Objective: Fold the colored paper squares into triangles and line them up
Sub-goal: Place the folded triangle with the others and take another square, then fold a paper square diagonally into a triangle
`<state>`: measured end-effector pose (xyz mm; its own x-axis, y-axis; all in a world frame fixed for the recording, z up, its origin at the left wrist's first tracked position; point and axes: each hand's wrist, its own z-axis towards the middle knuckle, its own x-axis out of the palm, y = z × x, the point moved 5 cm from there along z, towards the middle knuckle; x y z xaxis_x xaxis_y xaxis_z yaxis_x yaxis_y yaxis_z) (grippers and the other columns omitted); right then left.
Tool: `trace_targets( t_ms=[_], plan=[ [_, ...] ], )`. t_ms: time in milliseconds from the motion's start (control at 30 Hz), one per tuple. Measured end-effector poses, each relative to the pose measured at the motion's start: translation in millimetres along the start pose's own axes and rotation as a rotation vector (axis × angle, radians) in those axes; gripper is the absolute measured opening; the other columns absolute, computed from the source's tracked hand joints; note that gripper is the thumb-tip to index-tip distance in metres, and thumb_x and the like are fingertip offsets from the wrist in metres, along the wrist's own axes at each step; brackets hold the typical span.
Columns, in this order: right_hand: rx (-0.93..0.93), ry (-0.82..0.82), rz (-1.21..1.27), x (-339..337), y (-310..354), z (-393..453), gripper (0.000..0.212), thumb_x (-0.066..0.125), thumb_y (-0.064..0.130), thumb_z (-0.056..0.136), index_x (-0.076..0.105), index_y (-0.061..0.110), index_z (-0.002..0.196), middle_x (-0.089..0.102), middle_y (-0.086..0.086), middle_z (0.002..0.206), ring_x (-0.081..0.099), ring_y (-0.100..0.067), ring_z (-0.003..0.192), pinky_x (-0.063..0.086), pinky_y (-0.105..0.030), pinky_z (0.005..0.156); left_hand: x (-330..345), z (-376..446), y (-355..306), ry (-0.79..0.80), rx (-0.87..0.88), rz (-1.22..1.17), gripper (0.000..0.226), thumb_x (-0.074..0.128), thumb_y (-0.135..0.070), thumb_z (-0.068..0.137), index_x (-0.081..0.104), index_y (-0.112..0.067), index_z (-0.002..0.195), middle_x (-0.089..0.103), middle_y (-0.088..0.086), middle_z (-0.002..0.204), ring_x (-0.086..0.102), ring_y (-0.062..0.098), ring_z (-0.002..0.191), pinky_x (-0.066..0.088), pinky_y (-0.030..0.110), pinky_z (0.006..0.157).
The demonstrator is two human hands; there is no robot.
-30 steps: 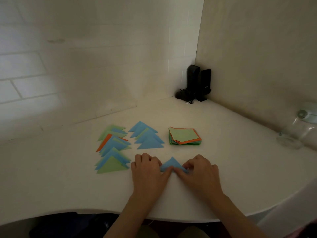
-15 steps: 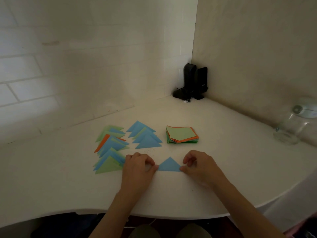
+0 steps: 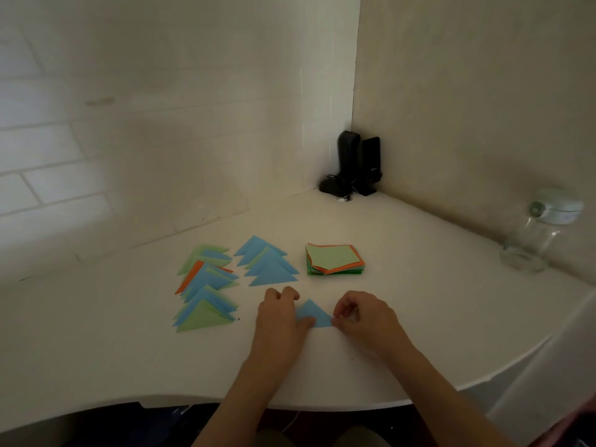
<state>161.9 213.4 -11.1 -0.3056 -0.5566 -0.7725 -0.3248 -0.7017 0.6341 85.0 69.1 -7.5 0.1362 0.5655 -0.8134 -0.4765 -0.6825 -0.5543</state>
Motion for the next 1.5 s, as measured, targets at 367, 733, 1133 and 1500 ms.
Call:
trace_targets(
  t_ms=[367,733,1133,1500],
  plan=[
    [-0.135,-0.253,0.033,-9,-7,5,0.010,0.069,0.030,0.081,0.059,0.029,0.082,0.055,0.013,0.087,0.051,-0.003,0.066,0.041,-0.017,0.065,-25,13,31,-0.197,0.041,-0.251,0.012,0.067,-0.010,0.083,0.063,-0.020,0.089,0.056,-0.013,0.071,0.052,-0.001,0.067,0.036,0.014,0.060],
    [-0.232,-0.222,-0.430,2,10,73,0.048,0.047,0.044,0.093,0.043,0.026,0.138,0.040,0.006,0.146,0.032,-0.008,0.136,0.014,-0.033,0.109,-28,59,59,-0.231,0.057,-0.126,0.016,0.071,-0.011,0.077,0.061,-0.020,0.085,0.057,-0.005,0.082,0.053,0.015,0.078,0.041,0.028,0.070],
    [-0.280,-0.461,-0.480,10,17,68,0.017,0.054,0.032,0.078,0.070,0.031,0.070,0.068,0.012,0.078,0.062,-0.015,0.079,0.025,-0.036,0.084,-24,57,57,-0.300,0.066,-0.074,0.026,0.074,-0.008,0.074,0.063,-0.016,0.096,0.053,0.002,0.093,0.050,0.022,0.092,0.036,0.027,0.075],
    [-0.421,-0.632,-0.324,-24,28,33,0.005,0.070,0.035,0.071,0.069,0.030,0.070,0.068,0.014,0.073,0.060,-0.014,0.069,0.027,-0.030,0.069,-19,18,25,-0.298,0.249,-0.262,0.035,0.071,-0.002,0.073,0.058,-0.027,0.094,0.048,-0.011,0.087,0.049,0.007,0.080,0.043,0.023,0.071]
  ],
)
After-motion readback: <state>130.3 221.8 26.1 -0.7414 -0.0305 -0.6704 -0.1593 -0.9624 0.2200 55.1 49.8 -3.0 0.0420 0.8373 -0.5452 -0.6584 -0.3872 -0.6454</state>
